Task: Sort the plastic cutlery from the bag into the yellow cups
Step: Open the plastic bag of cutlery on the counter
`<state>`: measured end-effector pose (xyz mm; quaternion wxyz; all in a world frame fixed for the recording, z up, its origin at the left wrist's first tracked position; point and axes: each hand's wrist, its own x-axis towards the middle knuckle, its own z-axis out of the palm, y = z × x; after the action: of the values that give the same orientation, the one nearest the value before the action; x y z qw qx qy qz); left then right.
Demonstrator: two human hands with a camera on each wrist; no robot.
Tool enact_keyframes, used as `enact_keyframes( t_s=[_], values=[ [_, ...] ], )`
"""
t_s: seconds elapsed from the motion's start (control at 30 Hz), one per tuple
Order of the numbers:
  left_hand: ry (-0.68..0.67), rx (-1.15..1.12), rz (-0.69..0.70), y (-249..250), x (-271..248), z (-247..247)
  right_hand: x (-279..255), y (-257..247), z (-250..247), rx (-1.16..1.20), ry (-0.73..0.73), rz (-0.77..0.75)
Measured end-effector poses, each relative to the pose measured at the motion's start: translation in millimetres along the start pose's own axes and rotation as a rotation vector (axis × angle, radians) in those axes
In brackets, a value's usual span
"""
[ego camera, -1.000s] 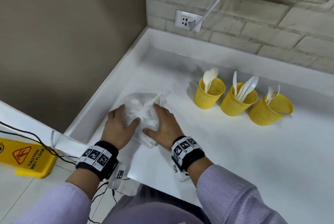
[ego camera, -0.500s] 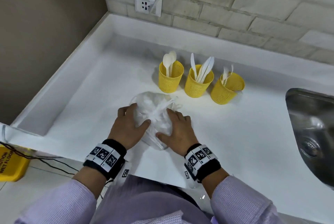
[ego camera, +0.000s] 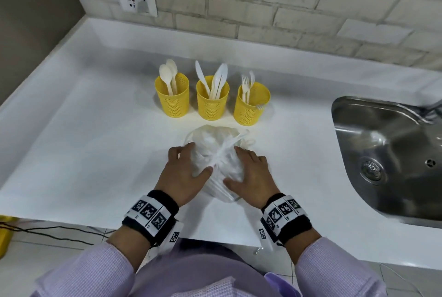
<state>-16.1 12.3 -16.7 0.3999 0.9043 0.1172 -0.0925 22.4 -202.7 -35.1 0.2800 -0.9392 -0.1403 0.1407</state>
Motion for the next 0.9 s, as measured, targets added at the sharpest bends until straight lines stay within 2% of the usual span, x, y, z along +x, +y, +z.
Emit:
enact_keyframes(
  t_s=[0.17,0.23,0.3,0.37,0.43,0.5,0.6,0.7,0.9],
  values=[
    [-0.027,0.067,-0.04,13,-7,3,15,18,-15,-0.022,-0.061,-0.018],
    [0.013,0.111,-0.047,15,-7,1,21,20,-22,-0.046,-0.056,-0.034],
    [0.129,0.153,0.01,16,-5,-2,21,19,-29,-0.017,0.015,-0.049],
    [0.257,0.172,0.139,21,-1,-5,15,16,-32,0.057,0.134,-0.078],
    [0.294,0.205,0.282,27,5,-6,10,12,-29,0.082,0.243,-0.105],
    [0.271,0.281,0.368,32,13,-2,10,9,-21,0.026,0.29,-0.121],
    [0.219,0.371,0.361,35,23,6,16,3,-9,-0.088,0.287,-0.109],
    [0.21,0.363,0.378,36,28,9,21,-5,-7,-0.095,0.331,-0.13],
    [0.337,0.159,0.396,31,33,-11,20,-3,-24,0.025,0.469,-0.196]
  ],
)
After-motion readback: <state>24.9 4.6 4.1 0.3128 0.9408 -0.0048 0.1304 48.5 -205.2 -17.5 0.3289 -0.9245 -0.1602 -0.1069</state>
